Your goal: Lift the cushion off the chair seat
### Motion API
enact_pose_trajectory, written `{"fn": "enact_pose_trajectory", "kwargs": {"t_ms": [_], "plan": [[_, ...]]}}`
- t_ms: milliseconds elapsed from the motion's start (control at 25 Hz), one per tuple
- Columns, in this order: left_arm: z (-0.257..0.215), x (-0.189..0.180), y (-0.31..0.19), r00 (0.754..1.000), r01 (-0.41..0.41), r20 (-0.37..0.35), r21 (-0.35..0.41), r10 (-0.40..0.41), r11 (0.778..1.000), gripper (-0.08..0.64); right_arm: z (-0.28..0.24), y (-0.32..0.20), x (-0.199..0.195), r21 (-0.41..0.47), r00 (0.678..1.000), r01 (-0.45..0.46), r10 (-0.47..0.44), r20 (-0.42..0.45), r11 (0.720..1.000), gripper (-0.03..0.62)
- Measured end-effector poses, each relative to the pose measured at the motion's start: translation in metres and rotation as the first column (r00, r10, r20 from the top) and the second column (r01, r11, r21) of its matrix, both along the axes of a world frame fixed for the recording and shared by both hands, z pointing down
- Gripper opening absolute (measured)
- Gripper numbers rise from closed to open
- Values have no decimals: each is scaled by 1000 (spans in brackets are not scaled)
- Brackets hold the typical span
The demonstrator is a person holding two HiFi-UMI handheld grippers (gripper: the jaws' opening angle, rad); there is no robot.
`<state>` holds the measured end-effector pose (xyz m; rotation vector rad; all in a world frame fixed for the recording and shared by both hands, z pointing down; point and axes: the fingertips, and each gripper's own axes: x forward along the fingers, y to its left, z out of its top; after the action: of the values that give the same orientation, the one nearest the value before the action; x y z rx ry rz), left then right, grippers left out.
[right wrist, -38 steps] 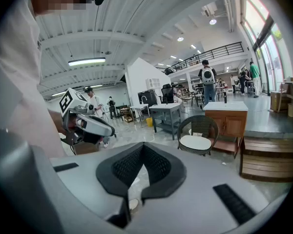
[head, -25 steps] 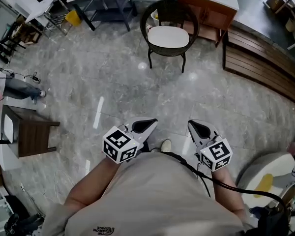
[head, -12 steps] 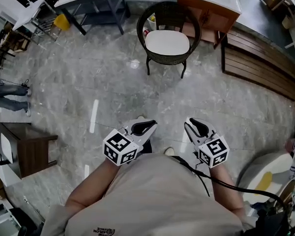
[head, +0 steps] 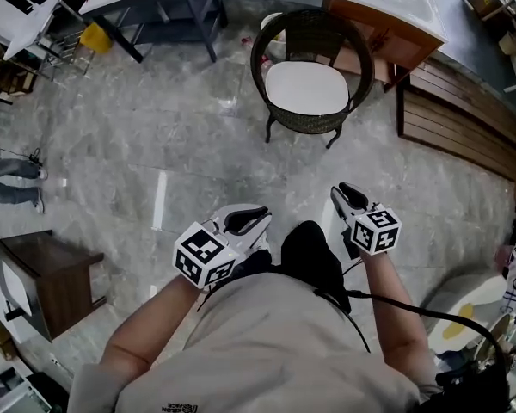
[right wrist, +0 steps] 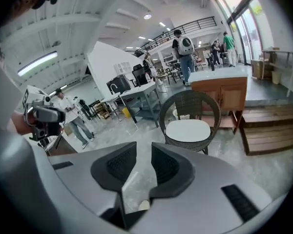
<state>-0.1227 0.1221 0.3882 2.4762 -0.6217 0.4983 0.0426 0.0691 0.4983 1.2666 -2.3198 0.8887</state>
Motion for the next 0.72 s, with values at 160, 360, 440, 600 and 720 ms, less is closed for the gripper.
{"fn": "enact_pose_trajectory", "kwargs": {"t_ms": [160, 360, 440, 600, 720], "plan": [[10, -2, -62, 998, 66, -6, -27, -66, 997, 25, 55, -82, 8, -125, 982, -92, 111, 152, 988, 92], [32, 18, -137, 996, 86, 29, -85, -84, 993, 25, 141, -184, 26, -302, 892, -217, 314, 326, 928, 94], [42, 30, -169, 995, 94, 34, -109, -91, 990, 25, 176, -222, 34, -372, 837, -258, 398, 375, 892, 94], [70, 58, -231, 996, 84, 41, -131, -79, 988, 26, 253, -283, 48, -496, 724, -302, 534, 436, 814, 97], [94, 79, -272, 997, 63, 50, -136, -57, 989, 40, 311, -312, 58, -571, 669, -320, 607, 430, 756, 115]]}}
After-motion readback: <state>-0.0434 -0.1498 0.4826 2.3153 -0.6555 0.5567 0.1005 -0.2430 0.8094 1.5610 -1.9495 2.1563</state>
